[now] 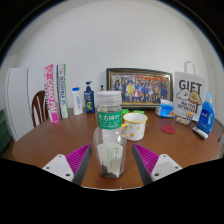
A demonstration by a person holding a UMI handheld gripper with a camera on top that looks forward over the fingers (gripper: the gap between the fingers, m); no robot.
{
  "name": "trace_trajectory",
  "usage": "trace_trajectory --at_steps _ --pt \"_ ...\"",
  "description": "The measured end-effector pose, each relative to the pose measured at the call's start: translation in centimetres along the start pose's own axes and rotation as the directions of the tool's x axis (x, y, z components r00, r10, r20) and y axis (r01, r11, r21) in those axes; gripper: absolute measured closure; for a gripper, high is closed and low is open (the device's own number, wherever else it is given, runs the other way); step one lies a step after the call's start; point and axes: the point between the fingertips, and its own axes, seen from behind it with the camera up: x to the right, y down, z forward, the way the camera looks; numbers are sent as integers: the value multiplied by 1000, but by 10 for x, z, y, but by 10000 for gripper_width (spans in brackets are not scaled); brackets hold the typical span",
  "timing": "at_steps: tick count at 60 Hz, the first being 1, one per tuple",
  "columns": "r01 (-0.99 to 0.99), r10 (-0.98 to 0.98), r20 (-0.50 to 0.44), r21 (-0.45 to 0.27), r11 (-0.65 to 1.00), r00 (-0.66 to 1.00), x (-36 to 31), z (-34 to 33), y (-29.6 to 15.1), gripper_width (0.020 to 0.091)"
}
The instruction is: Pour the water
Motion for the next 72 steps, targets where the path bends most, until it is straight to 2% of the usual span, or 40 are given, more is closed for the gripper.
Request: trace_trajectory --at_steps 4,11,20,27,35,41,47,53,60,65,72 --pt "-13 13 -5 8 1000 1000 0 11 3 334" --pt "-14 15 -14 45 999 1000 -1 21 0 554" --pt "6 -4 -28 49 999 1000 -2 18 -2 631" --pt "36 -35 -39 25 999 999 -14 12 -14 671" --pt "43 -43 -17 15 999 999 -35 9 -40 672" --pt "-48 46 39 42 998 998 -59 10 -73 671" --pt "-258 250 131 52 965 959 -83 18 -113 672" --pt "-551 532 244 13 834 811 -101 30 -154 672" --pt "-836 797 359 -77 544 486 -107 51 -195 674" --pt "-933 887 387 -143 329 254 -98 68 -209 673" --pt "-974 921 388 -199 111 26 -79 98 -206 671"
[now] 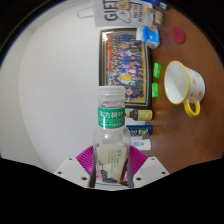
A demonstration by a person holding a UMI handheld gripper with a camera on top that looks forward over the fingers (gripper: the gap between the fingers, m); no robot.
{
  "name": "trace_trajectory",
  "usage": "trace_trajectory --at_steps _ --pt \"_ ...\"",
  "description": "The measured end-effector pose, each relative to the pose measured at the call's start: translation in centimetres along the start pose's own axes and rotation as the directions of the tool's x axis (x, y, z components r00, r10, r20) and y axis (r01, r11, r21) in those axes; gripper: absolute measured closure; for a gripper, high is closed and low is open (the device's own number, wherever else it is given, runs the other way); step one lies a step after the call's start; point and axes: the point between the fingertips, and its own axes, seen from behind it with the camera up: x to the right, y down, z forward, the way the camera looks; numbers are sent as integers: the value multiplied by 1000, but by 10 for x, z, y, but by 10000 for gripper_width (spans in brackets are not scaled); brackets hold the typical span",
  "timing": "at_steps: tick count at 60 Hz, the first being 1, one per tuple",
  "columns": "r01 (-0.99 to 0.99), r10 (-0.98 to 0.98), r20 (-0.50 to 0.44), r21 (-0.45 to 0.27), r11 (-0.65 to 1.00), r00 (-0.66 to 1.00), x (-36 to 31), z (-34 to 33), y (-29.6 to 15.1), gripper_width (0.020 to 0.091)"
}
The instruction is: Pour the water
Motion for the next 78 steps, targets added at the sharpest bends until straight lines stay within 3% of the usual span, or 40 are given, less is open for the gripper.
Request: trace_trajectory --at_steps 17,23,33,41,51,64,74,78 --pt "-477 472 85 48 878 877 40 23 -45 672" --pt "-511 504 100 55 858 858 45 26 -51 674" --pt "-462 461 45 35 886 887 46 26 -45 672" --pt "-215 215 -50 11 977 975 38 24 -47 673" --pt "320 -320 -138 -27 947 937 0 12 -81 672" --pt "849 -821 -303 -68 524 483 -17 -17 -200 672" --pt "956 -907 -414 -228 184 75 39 -36 -297 672" --pt "950 -904 -428 -284 131 -3 62 -40 -326 673"
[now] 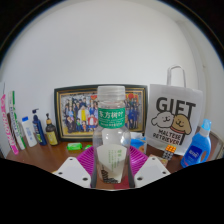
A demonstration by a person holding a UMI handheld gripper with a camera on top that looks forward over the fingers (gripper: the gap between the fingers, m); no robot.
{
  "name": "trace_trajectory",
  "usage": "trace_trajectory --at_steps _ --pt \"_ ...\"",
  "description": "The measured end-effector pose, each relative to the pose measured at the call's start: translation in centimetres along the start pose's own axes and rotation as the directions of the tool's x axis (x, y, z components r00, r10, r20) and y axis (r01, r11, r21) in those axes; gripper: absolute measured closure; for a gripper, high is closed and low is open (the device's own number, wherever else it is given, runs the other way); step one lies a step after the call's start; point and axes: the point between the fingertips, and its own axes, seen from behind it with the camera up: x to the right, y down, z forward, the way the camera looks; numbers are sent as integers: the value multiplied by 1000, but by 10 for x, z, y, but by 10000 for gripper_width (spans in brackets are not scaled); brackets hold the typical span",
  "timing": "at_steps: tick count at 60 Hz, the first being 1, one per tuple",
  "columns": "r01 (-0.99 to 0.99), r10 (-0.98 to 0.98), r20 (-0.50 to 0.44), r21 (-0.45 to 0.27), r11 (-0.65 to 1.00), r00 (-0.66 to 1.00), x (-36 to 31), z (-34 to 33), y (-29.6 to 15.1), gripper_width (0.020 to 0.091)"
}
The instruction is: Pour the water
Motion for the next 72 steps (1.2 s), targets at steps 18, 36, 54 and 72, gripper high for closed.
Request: trace_trajectory --at_steps 18,36,54,72 --pt "49 -48 14 -84 995 999 42 45 80 673" --pt "14 -12 30 -69 998 999 45 46 106 604" --pt "-42 37 -24 -236 971 999 56 26 130 250" --pt "16 -30 -50 -262 965 998 20 -70 76 246"
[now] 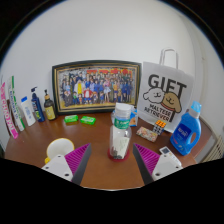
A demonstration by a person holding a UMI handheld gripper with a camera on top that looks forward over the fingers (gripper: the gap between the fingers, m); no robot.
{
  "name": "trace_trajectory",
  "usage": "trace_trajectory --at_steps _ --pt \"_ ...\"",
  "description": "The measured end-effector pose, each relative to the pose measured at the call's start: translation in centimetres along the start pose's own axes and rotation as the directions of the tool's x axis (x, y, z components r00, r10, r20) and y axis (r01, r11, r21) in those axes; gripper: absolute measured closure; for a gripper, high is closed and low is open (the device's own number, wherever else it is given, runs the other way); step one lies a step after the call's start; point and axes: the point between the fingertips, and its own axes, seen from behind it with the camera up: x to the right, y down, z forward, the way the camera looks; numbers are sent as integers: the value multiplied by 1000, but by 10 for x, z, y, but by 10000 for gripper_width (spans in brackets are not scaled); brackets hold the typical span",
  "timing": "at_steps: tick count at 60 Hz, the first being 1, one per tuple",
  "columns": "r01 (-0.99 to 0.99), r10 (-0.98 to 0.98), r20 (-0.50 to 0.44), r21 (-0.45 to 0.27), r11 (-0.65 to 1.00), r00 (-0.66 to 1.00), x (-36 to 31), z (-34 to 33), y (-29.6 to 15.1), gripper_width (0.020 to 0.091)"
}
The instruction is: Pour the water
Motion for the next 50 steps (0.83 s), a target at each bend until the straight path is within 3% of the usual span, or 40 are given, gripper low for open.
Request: trace_trajectory --at_steps 8,26,50 --pt "23 -25 -34 -63 998 999 -22 -74 0 247" --pt "37 -38 -4 -35 999 999 -87 -212 -9 248" --pt "54 -55 -18 -51 997 998 -107 -261 5 250"
